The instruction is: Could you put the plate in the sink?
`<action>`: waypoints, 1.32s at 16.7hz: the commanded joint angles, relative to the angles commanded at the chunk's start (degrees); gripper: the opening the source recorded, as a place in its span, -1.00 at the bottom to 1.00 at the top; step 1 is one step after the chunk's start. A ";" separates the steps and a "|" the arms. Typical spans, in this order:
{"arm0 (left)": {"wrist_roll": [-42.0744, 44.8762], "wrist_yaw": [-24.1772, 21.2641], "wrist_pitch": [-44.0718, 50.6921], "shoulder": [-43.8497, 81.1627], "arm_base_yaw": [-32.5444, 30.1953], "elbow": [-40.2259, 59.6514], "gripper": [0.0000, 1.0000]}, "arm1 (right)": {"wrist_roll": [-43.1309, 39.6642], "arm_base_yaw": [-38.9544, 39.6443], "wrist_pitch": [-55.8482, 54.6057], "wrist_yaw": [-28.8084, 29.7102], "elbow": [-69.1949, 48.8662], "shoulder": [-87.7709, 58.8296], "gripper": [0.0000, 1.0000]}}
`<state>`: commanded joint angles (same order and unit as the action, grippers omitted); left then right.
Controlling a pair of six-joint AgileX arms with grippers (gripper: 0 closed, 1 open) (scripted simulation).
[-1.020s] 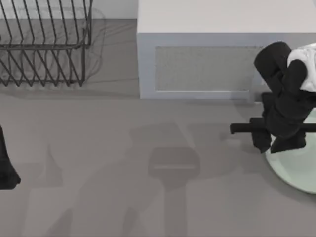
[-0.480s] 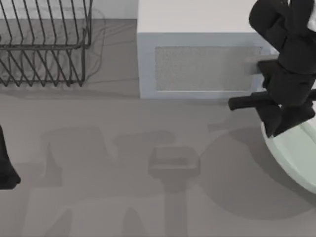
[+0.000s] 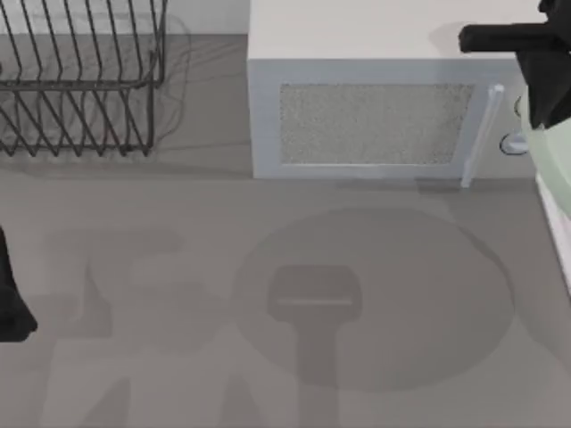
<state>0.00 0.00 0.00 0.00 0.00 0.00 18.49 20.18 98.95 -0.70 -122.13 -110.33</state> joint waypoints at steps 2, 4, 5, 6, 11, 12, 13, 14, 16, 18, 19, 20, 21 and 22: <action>0.00 0.00 0.00 0.00 0.00 0.00 1.00 | 1.01 -1.15 1.09 0.72 -3.62 -0.73 -1.00; 0.00 0.00 0.00 0.00 0.00 0.00 1.00 | 1.44 -1.66 1.31 1.04 -4.82 -1.02 -1.00; 0.00 0.00 0.00 0.00 0.00 0.00 1.00 | 1.44 -1.66 1.31 1.04 -4.82 -1.02 -1.00; 0.00 0.00 0.00 0.00 0.00 0.00 1.00 | 1.44 -1.66 1.31 1.04 -4.82 -1.02 -1.00; 0.00 0.00 0.00 0.00 0.00 0.00 1.00 | 0.96 -2.23 1.60 1.63 -6.69 -1.32 -1.00; 0.00 0.00 0.00 0.00 0.00 0.00 1.00 | 0.45 -3.05 1.90 2.14 -8.49 -2.30 -1.00; 0.00 0.00 0.00 0.00 0.00 0.00 1.00 | -0.30 -4.18 2.21 2.71 -10.93 -3.82 -1.00; 0.00 0.00 0.00 0.00 0.00 0.00 1.00 | -1.27 -5.41 2.43 3.24 -13.90 -5.82 -1.00; 0.00 0.00 0.00 0.00 0.00 0.00 1.00 | -3.98 -8.13 2.77 3.98 -21.58 -11.40 -1.00; 0.00 0.00 0.00 0.00 0.00 0.00 1.00 | -7.59 -12.56 2.78 4.51 -30.14 -19.05 -1.00; 0.00 0.00 0.00 0.00 0.00 0.00 1.00 | -9.61 -15.44 2.74 4.69 -33.91 -23.53 -1.00; 0.00 0.00 0.00 0.00 0.00 0.00 1.00 | -11.69 -18.08 2.67 4.66 -37.11 -28.12 -1.00; 0.00 0.00 0.00 0.00 0.00 0.00 1.00 | -13.75 -20.14 2.56 4.33 -39.73 -32.29 -1.00; 0.00 0.00 0.00 0.00 0.00 0.00 1.00 | -15.72 -21.66 2.46 3.79 -41.79 -35.89 -1.00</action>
<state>0.00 0.00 0.00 0.00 0.00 0.00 2.77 -1.48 101.41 3.09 -163.92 -146.22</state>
